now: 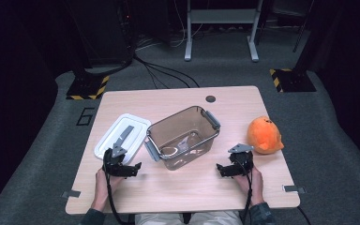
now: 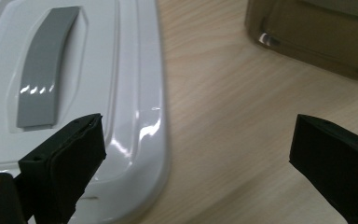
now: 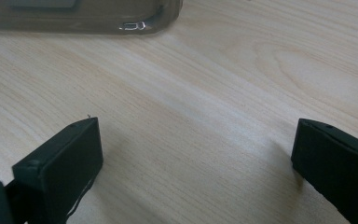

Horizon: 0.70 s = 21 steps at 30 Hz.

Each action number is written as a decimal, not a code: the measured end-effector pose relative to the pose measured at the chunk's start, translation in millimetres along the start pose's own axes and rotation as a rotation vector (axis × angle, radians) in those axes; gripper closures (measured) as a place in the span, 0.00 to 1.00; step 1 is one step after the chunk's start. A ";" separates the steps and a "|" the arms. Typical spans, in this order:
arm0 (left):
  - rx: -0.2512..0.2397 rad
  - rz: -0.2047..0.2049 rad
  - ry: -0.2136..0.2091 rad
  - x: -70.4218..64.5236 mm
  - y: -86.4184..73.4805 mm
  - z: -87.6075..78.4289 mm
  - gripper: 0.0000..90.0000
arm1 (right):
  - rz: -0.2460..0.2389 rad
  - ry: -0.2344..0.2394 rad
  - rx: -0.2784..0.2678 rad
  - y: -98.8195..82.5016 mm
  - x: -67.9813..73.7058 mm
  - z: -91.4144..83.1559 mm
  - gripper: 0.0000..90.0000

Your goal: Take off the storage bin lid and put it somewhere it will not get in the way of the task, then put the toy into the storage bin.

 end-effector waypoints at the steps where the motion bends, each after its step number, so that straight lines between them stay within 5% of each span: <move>1: -0.007 0.004 -0.009 -5.1 -0.7 0.3 0.03 | 0.000 0.000 0.000 0.0 0.0 0.0 0.01; 7: 0.020 0.067 -0.052 -38.6 -9.1 6.6 0.03 | 0.001 0.000 0.000 0.0 0.1 0.0 0.01; 11: 0.037 0.079 -0.072 -47.9 -13.8 13.1 0.02 | 0.000 0.000 0.000 0.0 0.0 0.0 0.01; 21: 0.031 0.050 -0.116 -61.6 -17.2 24.1 0.01 | -0.006 -0.004 0.003 -0.3 -0.9 0.2 0.00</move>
Point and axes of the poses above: each handheld gripper's, and its own axes: z roughly forward along the jaws, y roughly out of its top, x roughly to its left, the point moved 8 cm from there along z, roughly forward along the jaws, and after that the axes turned 2 degrees about -y, right-handed, at the moved point
